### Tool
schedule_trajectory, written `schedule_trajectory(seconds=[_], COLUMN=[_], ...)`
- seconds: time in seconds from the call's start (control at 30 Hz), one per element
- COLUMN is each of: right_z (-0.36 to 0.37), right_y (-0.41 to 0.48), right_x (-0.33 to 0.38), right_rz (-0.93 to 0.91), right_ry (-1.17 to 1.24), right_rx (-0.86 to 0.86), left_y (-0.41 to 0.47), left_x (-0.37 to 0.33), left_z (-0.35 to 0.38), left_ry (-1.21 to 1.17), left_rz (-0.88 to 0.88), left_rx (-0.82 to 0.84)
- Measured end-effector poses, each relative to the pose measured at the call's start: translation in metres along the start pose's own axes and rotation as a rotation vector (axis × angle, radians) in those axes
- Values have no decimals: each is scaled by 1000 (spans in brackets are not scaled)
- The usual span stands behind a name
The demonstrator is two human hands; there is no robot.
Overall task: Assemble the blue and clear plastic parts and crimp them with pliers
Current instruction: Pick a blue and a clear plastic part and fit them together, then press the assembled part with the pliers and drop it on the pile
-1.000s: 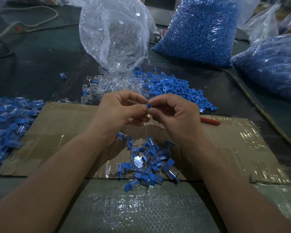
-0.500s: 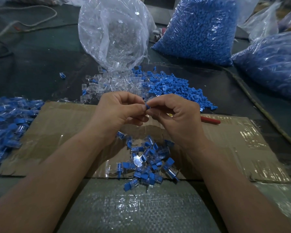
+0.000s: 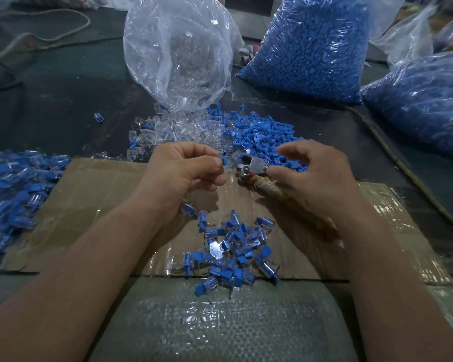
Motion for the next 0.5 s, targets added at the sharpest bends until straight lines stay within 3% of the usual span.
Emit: schedule_trajectory(seconds=[0.13,0.27,0.5], right_z=[12,26,24], right_y=[-2,-8,-5], right_x=[-33,-46,-40], right_rz=[162,205,221], right_ry=[-121,-345,-322], right_rx=[251,459,423], left_y=[1,2,1], left_x=[2,2,2], left_z=[-3,-4,1], left_ry=[-26,-36,-52], left_rz=[-9,-11,-19], left_rx=[-6,-7,31])
Point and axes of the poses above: each hand's wrist, its own y-axis towards the middle knuckle, its own z-axis out of the palm, x = y × z, the point moved 9 cm from there along y, towards the middle knuckle, and after that the axes turned 3 degrees about -y, right-handed, at the moved point
